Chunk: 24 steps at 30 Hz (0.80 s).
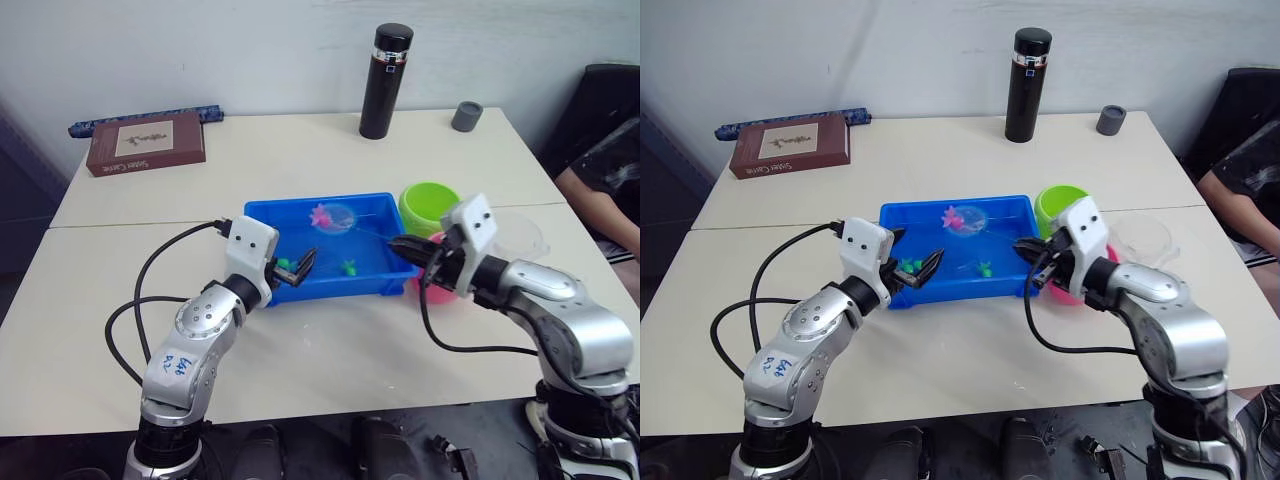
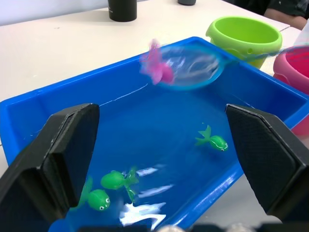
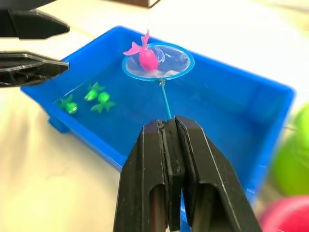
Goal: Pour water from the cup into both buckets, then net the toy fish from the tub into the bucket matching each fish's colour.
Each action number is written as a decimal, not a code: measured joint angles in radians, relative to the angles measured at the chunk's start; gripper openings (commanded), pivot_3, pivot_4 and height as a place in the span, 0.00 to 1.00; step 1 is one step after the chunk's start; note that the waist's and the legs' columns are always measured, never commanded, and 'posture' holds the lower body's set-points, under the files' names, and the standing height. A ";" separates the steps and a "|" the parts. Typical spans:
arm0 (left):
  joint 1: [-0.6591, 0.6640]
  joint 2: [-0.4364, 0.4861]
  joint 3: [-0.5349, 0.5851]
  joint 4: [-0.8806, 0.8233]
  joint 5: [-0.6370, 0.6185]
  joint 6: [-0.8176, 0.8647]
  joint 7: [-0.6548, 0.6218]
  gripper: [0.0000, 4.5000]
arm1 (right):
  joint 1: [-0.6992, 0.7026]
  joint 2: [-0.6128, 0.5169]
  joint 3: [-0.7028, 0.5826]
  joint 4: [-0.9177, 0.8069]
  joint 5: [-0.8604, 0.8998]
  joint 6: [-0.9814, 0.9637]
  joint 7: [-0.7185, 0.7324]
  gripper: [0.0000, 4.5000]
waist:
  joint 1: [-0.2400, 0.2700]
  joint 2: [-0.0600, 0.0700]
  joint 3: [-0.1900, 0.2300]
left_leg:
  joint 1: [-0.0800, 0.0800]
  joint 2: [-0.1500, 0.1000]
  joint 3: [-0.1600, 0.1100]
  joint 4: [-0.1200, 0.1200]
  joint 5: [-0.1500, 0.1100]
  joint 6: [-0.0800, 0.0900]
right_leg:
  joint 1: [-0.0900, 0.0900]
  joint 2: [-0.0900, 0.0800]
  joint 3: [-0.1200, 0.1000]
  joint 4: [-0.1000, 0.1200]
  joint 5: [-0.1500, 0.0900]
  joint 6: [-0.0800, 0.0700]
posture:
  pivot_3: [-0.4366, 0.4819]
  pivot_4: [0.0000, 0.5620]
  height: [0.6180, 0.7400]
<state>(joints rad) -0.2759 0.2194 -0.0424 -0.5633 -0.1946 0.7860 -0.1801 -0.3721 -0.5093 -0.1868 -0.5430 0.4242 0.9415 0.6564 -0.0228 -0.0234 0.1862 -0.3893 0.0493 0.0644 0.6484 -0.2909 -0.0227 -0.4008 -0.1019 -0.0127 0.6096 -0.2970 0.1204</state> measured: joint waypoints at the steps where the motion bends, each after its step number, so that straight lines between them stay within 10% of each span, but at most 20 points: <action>1: -0.012 0.001 0.000 0.020 0.000 -0.009 -0.009 1.00 | 0.011 -0.001 -0.029 -0.019 0.016 0.004 -0.018 0.00 | 0.000 0.000 0.000 | 0.000 0.000 0.000 0.000 0.000 0.000 | 0.000 0.000 0.000 0.000 0.000 0.000 | 0.48 0.27 1.00; 24: -0.120 0.008 -0.048 0.187 -0.029 -0.109 -0.177 1.00 | 0.474 -0.053 -0.403 -0.301 0.117 -0.036 -0.188 0.00 | 0.023 0.000 0.000 | 0.000 0.000 -0.001 0.000 0.000 0.001 | 0.001 0.002 0.000 -0.002 0.000 0.000 | 0.48 0.27 1.00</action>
<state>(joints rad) -0.3955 0.2270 -0.0903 -0.3763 -0.2235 0.6768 -0.3571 0.1017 -0.5625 -0.5901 -0.8436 0.5414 0.9052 0.4687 0.0004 -0.0234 0.1861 -0.3897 0.0491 0.0637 0.6486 -0.2910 -0.0220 -0.3998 -0.0996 -0.0126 0.6074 -0.2971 0.1204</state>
